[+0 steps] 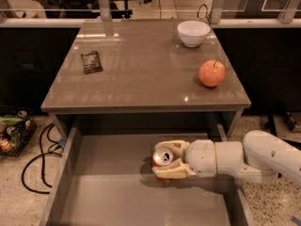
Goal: Pick coke can from top drawer and place on counter
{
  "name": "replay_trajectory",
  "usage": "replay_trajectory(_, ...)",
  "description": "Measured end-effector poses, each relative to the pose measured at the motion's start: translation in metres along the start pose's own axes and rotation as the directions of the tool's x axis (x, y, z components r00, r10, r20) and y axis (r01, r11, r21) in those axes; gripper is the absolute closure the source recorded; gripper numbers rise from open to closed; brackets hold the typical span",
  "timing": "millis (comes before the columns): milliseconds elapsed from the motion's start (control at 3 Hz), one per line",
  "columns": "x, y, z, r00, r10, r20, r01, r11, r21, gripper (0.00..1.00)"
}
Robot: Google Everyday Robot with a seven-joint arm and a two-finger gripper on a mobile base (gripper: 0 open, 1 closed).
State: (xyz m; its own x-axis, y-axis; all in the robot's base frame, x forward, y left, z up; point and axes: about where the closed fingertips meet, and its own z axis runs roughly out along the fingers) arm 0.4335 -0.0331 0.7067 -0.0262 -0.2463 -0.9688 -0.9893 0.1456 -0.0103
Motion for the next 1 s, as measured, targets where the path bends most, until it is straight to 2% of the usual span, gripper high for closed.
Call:
replay_trajectory(667, -0.097, -0.006, 0.006, 0.996, 0.045, -0.081, -0.045, 0.9990, 0.003, 1.00)
replay_trajectory(1000, -0.142, -0.009, -0.003, 0.997, 0.038, -0.074, -0.038, 0.9993, 0.002, 1.00)
